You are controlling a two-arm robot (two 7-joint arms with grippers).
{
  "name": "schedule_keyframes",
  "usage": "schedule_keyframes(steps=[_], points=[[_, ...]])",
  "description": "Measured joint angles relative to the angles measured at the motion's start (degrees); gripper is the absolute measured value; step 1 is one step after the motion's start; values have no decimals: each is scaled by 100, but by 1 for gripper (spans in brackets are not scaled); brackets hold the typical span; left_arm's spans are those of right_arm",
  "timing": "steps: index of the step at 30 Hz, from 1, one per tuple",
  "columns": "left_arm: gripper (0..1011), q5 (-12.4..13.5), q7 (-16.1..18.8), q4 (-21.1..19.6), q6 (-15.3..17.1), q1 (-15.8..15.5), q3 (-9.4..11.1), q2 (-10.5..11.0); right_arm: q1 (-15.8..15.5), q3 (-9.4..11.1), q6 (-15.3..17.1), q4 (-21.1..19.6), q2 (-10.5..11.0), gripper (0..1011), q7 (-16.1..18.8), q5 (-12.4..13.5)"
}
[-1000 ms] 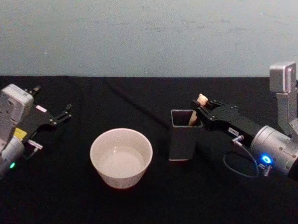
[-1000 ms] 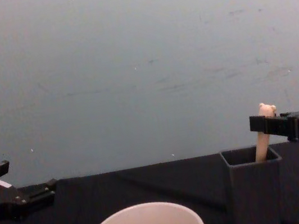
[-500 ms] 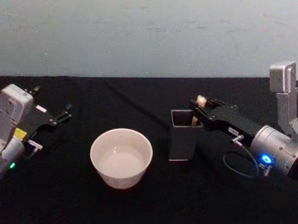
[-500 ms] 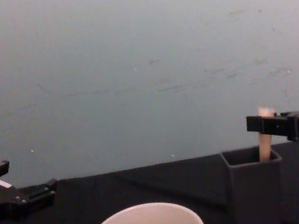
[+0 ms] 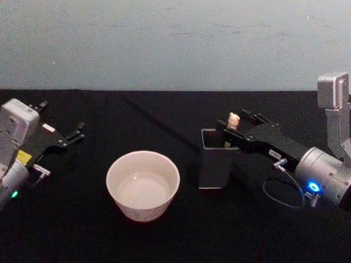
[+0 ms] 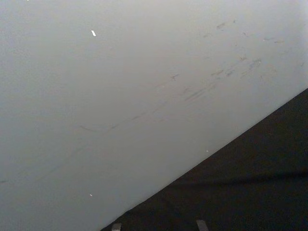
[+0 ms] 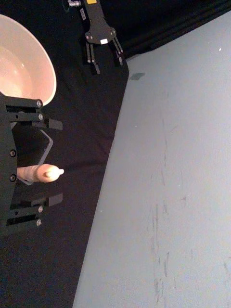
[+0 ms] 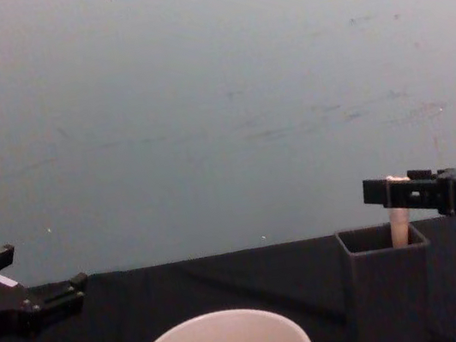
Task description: Pick up the stirring spoon with one hand, stir inside the cup, then place it back in its original position.
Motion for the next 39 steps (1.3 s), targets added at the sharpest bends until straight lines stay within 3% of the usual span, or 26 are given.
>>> schedule_keyframes(steps=[7,15,21,27,32,36,39], points=[[1001,0,0,0,0,0,0,0,0,0,0,0,0,997,0,0],[1001,0,0,0,0,0,0,0,-49,37,-144,-68,-21,1002,-95,-61],[1001,0,0,0,0,0,0,0,-69,297,-528,-134,-221,1002,-407,-172],[1001,0,0,0,0,0,0,0,11,561,-700,-91,-434,1002,-761,-300],[1001,0,0,0,0,0,0,0,85,649,-809,124,-570,1000,-1194,-690],[1001,0,0,0,0,0,0,0,95,618,-754,391,-642,1002,-1527,-1066],[1001,0,0,0,0,0,0,0,72,592,-702,531,-673,1000,-1640,-1210]])
